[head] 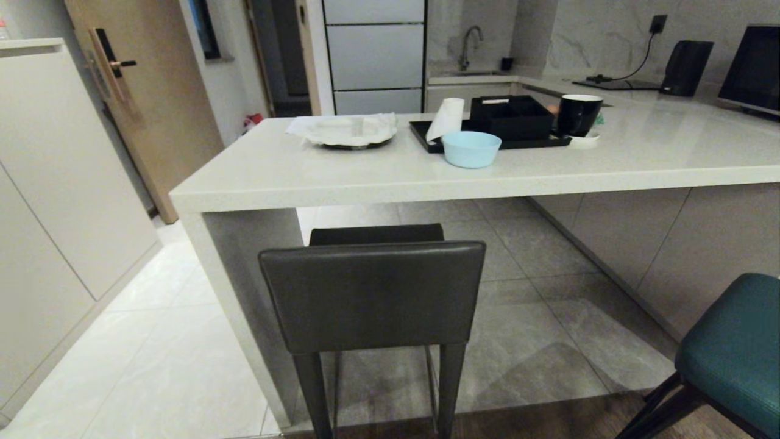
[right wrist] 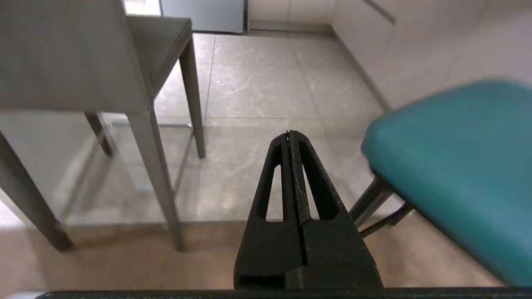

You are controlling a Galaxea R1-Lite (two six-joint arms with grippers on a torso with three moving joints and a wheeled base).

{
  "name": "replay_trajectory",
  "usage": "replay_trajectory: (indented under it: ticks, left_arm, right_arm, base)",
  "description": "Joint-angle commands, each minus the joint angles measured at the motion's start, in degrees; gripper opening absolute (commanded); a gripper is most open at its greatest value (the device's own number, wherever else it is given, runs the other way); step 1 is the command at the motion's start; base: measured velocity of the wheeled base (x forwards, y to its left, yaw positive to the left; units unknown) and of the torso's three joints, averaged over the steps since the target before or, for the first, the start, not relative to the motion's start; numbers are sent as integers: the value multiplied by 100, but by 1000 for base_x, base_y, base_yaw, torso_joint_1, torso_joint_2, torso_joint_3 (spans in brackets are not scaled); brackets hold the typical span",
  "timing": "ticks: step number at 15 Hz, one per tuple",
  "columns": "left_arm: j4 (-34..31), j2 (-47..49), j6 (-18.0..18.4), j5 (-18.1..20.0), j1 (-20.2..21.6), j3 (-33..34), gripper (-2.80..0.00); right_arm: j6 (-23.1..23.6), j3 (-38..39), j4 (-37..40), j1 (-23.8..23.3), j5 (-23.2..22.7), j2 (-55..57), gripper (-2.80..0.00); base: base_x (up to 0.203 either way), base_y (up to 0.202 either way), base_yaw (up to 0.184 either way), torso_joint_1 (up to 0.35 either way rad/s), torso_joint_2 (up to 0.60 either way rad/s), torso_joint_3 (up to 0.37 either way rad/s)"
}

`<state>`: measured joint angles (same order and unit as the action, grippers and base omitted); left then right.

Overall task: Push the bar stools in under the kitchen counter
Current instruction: Push the blue chair back under the dining table

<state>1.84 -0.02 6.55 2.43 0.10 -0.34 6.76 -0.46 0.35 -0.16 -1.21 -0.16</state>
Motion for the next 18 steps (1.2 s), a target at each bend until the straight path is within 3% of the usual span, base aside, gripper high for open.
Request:
replay_trajectory:
  ticks: [1,3,8,18]
  left_arm:
    - [9,1,-10,4,-10,139,-280]
    - [9,-6,-52,-6,-10,139,-280]
    - [9,-6,-254,-76,-10,139,-280]
    - [18,-6,-391,-75,-10,139,-280]
  right_arm:
    - [182,37,0,-2,-90,7,-280]
    - [-50,37,0,-2,-43,16,-280]
    - [-78,37,0,-2,-10,13,-280]
    - [-87,37,0,5,-10,14,-280]
  base:
    - [0,0,0,0,0,0]
    - [0,0,0,0,0,0]
    - [0,0,0,0,0,0]
    - [-193,0,-2,2,2,2]
